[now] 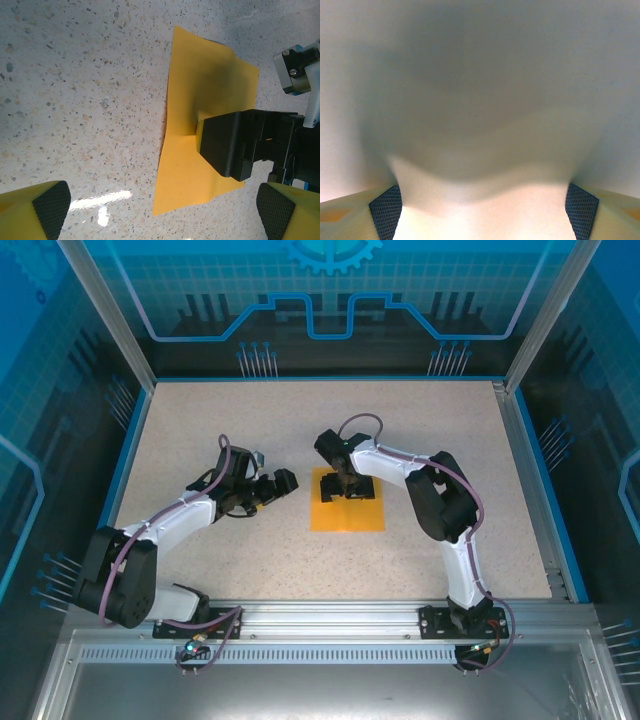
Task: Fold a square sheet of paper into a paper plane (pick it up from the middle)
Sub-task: Fold the square sheet of paper in half at the center of the table.
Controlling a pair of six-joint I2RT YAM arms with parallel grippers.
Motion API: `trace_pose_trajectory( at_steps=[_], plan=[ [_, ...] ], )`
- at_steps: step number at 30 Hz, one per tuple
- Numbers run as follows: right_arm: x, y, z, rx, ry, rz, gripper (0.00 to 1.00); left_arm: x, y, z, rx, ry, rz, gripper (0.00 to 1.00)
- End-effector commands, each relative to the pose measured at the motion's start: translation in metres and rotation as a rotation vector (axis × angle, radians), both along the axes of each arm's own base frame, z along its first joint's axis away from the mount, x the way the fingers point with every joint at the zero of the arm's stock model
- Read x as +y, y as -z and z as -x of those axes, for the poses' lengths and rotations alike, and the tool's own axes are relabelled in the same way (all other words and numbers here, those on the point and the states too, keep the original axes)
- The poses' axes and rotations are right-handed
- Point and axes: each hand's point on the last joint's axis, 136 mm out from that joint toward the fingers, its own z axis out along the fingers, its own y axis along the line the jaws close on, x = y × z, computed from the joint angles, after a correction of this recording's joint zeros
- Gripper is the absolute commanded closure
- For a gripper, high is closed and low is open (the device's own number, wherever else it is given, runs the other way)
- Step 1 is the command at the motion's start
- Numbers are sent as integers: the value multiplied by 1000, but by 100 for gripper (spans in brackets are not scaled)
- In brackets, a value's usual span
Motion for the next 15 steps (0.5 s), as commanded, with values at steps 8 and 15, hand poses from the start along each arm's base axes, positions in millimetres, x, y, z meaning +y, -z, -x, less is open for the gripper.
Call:
trace_pose_trajectory(
  at_steps=[8, 15],
  plan=[
    [1, 26, 18, 86, -19, -9, 17, -6, -17, -1, -21, 24, 24, 1],
    [2, 23, 17, 76, -20, -19, 25, -5, -19, -1, -26, 24, 22, 1]
  ],
)
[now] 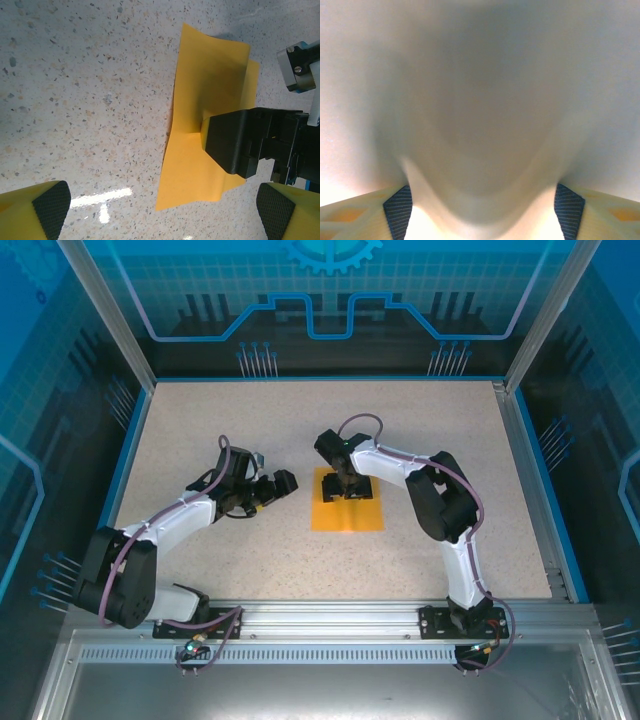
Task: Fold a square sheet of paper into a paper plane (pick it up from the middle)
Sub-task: Fold the square sheet of paper in half at the center of the table.
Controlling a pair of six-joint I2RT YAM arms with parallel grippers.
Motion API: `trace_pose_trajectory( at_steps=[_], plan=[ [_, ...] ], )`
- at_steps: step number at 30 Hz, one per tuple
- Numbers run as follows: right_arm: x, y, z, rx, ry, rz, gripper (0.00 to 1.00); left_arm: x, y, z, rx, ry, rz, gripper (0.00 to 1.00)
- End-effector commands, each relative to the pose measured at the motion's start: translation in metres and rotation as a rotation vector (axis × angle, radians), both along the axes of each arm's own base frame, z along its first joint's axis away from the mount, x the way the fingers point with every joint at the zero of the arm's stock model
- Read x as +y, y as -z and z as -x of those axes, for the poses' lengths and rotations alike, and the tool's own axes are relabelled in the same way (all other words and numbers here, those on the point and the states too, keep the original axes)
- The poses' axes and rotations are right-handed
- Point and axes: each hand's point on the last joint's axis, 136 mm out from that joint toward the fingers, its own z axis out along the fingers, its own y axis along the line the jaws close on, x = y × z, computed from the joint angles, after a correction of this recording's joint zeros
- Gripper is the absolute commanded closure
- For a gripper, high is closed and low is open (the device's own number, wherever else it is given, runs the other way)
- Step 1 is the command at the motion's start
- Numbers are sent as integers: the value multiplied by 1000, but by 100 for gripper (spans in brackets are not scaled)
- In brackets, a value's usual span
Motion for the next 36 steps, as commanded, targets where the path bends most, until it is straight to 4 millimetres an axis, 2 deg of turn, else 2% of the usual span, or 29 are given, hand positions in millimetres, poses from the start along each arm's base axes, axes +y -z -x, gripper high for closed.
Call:
trace_pose_trajectory(
  at_steps=[1, 5, 6, 15, 24, 32, 36],
  plan=[
    [1, 23, 17, 79, -9, -12, 25, -6, -20, -3, -36, 24, 25, 1],
    [1, 16, 15, 61, -15, -19, 40, -6, -20, -4, -38, 23, 26, 1],
    [2, 13, 14, 53, -18, -27, 47, -6, -20, -3, -38, 24, 25, 1],
    [5, -4, 12, 7, -26, -65, 68, -3, -20, -2, -36, 21, 10, 1],
    [18, -30, 13, -41, -33, -201, 73, 0, -23, -3, -46, 10, -3, 1],
    [33, -58, 13, -51, 2, -455, 74, 3, -25, -2, -51, -11, -11, 1],
    [42, -72, 12, -37, 35, -642, 74, 4, -27, -1, -52, -16, -8, 1]
  ],
)
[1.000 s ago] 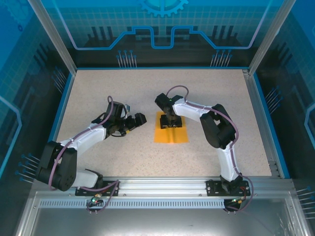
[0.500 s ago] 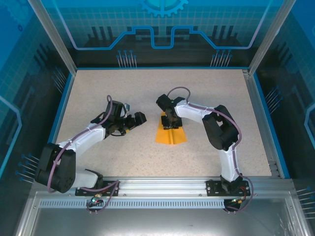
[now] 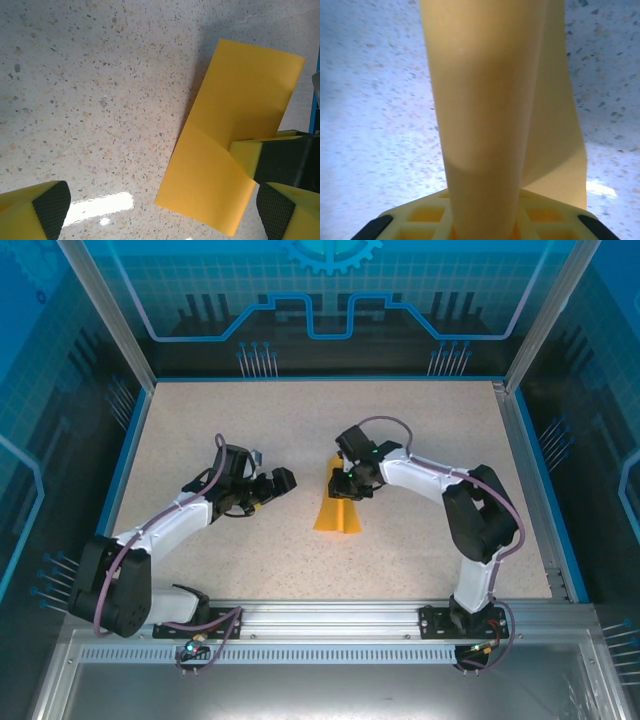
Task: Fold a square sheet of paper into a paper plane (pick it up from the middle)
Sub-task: Fold the square sheet of paper in half at the center of the table.
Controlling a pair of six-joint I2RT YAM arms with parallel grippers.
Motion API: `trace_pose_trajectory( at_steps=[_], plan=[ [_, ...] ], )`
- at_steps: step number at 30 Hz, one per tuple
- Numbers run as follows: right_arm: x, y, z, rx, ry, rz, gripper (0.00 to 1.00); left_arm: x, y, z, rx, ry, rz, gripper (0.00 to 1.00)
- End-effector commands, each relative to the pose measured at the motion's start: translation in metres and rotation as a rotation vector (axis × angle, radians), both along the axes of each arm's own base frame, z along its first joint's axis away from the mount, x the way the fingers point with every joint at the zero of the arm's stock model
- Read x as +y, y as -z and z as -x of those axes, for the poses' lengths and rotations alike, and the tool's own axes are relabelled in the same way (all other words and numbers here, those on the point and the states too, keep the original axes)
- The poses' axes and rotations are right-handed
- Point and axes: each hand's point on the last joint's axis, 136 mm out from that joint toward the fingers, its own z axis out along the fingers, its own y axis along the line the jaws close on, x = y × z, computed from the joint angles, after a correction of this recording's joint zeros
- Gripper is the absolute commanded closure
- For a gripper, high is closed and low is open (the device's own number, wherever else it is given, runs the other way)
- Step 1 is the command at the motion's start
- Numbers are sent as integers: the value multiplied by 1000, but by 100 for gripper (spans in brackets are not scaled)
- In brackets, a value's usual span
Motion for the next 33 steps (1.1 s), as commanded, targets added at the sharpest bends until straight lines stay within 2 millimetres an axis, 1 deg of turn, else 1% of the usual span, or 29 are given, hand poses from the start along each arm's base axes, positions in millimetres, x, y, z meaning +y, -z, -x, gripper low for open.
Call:
trace_pose_trajectory(
  at_steps=[1, 6, 9, 12, 14, 15, 18, 20, 21, 23, 25, 27, 30, 33],
  plan=[
    [21, -26, -4, 2, 7, -236, 74, 1, -14, -2, -29, -8, -2, 2],
    [31, -46, -5, 0, 8, -404, 73, 0, -19, -2, -35, -14, 14, 1],
    [37, -54, -8, 8, 18, -518, 72, -3, -22, -3, -38, -12, 40, 1],
    [43, -57, -9, 30, 27, -633, 72, -9, -25, -3, -35, -1, 78, 1],
    [43, -58, -11, 29, 28, -671, 71, -11, -27, -3, -33, 0, 98, 1],
    [41, -56, -11, 27, 27, -662, 70, -13, -29, -3, -32, 2, 108, 1],
    [35, -37, -6, 64, 16, -605, 70, -17, -29, -5, -16, 14, 133, 1],
    [28, -21, -3, 77, 27, -551, 69, -20, -27, -6, 4, 28, 145, 1],
    [23, -12, 0, 90, 33, -516, 68, -22, -24, -6, 16, 36, 151, 1],
    [16, 0, 4, 108, 34, -468, 68, -27, -19, -7, 42, 49, 165, 3],
    [13, 8, 7, 121, 30, -449, 68, -32, -14, -8, 61, 65, 189, 5],
    [5, 20, 9, 142, 37, -392, 67, -36, -9, -9, 77, 75, 208, 7],
    [-5, 31, 11, 160, 43, -342, 65, -38, -3, -9, 99, 82, 211, 9],
    [-15, 35, 11, 153, 46, -282, 59, -39, 1, -9, 106, 85, 206, 9]
  ],
)
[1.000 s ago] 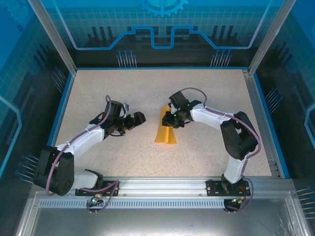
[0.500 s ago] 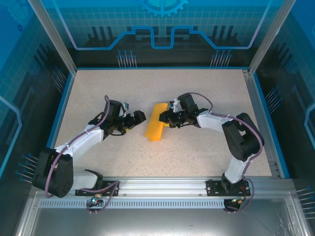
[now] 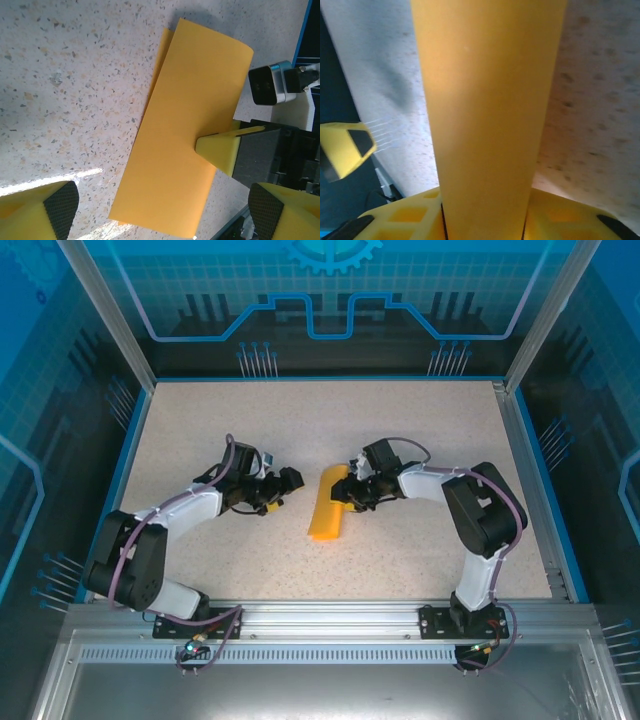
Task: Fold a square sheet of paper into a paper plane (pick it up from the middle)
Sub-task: Fold the square sheet of paper in half at the center of the table.
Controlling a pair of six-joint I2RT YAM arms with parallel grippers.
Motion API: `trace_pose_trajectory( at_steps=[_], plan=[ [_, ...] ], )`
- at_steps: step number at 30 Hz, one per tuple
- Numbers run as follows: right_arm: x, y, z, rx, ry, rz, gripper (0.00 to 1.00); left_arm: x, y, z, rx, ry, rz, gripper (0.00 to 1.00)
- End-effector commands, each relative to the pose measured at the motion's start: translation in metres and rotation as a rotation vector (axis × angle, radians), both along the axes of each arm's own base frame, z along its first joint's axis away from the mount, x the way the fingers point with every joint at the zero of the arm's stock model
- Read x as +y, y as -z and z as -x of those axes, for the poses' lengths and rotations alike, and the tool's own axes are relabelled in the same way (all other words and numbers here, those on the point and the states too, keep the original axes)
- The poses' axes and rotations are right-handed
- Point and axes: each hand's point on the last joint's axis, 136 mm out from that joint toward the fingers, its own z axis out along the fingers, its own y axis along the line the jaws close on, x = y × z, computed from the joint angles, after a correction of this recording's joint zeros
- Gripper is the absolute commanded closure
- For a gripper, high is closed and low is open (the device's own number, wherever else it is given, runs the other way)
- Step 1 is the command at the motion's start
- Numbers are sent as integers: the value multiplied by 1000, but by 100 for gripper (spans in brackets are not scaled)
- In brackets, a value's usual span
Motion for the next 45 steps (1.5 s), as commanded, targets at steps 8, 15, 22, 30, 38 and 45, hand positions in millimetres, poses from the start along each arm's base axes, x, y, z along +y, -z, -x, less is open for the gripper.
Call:
trace_pose_trajectory(
  at_steps=[8, 15, 22, 30, 38, 45],
  plan=[
    [-27, -10, 2, -43, -32, 161, 49, -17, -13, -1, -29, 67, 51, 9],
    [-33, -10, 13, -46, -46, 181, 44, -33, -14, -3, -27, 115, 56, 11],
    [-42, -8, 17, -50, -27, 216, 40, -56, -10, -1, -14, 166, 53, 13],
    [-51, 1, 21, -36, -7, 209, 41, -71, 3, 3, 16, 186, 50, 15],
    [-58, 5, 18, -25, 67, 153, 47, -83, 7, 5, 27, 208, 49, 16],
    [-42, -2, 13, -42, 59, 54, 47, -84, 8, 5, 23, 200, 32, 16]
  ],
)
